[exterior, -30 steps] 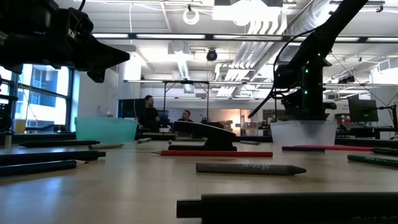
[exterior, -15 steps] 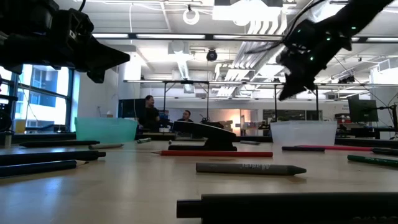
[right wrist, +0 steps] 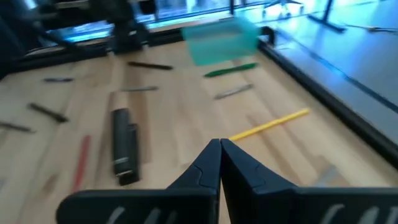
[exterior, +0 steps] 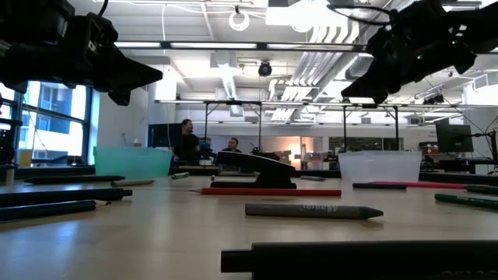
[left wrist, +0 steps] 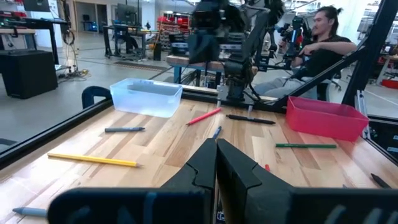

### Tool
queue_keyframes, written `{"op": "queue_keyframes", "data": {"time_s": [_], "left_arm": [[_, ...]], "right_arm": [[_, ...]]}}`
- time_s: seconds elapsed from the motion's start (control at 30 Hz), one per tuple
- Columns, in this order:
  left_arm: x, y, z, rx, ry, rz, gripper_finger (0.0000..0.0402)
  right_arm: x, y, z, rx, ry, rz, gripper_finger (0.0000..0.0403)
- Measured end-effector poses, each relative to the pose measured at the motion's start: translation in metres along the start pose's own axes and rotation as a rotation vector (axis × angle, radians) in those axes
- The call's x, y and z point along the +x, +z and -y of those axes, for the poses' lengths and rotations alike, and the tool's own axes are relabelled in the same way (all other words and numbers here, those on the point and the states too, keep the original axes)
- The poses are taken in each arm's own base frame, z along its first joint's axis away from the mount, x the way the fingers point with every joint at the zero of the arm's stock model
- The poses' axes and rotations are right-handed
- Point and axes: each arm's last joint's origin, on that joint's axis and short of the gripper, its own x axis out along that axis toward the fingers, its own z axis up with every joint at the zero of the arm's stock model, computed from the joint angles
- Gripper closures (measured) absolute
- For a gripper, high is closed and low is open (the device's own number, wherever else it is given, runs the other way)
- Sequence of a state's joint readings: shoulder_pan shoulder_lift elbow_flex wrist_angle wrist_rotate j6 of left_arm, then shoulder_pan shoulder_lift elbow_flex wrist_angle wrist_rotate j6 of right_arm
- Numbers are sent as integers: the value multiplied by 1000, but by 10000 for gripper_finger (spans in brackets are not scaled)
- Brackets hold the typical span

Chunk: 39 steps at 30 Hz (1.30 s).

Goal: Sort crayons/erasers/pens/pencils in bins
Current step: Put the blue crayon into the red bin

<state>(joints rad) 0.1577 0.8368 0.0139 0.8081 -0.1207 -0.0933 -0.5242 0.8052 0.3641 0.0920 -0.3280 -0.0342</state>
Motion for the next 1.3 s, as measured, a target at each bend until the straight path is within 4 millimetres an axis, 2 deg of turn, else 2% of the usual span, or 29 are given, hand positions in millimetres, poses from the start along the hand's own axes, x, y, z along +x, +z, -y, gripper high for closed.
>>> {"op": "queue_keyframes", "data": {"time_s": [0.27, 0.4, 0.5, 0.8, 1.3], "left_arm": [[0, 0, 0, 0, 0, 0, 401], [0, 0, 0, 0, -1, 0, 401], [0, 0, 0, 0, -1, 0, 401], [0, 0, 0, 0, -3, 0, 401], [0, 0, 0, 0, -3, 0, 401]], "right_arm": [[6, -8, -38, -66, 28, -95, 402], [5, -18, -50, -27, -4, -192, 398], [5, -25, -56, -5, -18, -258, 378], [12, -46, -56, 28, -114, -506, 294], [64, -56, -58, -19, -143, -869, 289]]}}
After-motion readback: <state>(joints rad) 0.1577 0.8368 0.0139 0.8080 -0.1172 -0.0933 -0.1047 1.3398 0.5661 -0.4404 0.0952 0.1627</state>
